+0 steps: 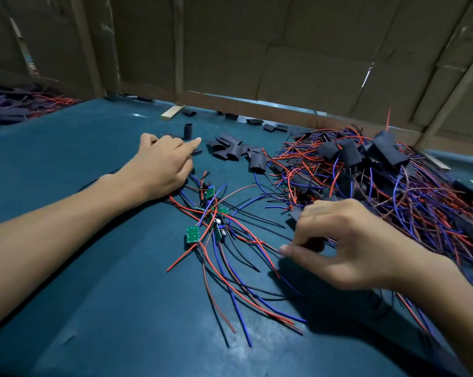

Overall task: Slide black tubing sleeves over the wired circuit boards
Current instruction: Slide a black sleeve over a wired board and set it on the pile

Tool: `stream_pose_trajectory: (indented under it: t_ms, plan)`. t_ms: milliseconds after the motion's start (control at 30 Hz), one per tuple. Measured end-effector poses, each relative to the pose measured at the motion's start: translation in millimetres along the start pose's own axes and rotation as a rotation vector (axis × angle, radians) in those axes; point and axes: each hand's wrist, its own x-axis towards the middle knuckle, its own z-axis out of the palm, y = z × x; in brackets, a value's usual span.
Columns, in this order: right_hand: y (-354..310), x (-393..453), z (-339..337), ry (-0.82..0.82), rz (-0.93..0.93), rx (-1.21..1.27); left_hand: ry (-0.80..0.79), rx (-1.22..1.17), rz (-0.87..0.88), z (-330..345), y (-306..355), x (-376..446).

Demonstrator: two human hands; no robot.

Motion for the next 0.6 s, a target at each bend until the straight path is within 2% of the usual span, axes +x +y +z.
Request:
stream_pose_trajectory:
  t_ms: [133,233,300,367,433,533,600]
  plan:
    - [1.4,-1.6,-2.0,0.086,0.015,-0.015,-0.023,-0.110,-0.055,-10.6,3.7,-1.2]
    - [-4.2,3.2,0.3,0.312,0.096,-0.086,-0.024,-0.170,-0.051,-18.2,3.8,0.2]
    - [-7.5,16.3,2.7,0.446,0.166,-0.047,0.048,-0.176,-0.004,-22.9,2.8,-1.0]
    - [-10.4,40.9,4.5,0.482,0.260,0.049,0.121,-0.242,0.055,-29.6,1.0,-2.2]
    - [-16.9,73.3,10.5,0.391,0.333,0.062,0.174,-0.343,0.083,-34.5,-2.7,-2.0]
    - [-26.9,115.1,32.3,0.138,0.346,0.021,0.241,-0.400,0.055,-36.8,-7.2,-3.8]
    - [-28.2,132.3,50.4,-0.066,0.429,-0.094,0.292,-0.418,0.065,-37.2,-8.1,-6.4]
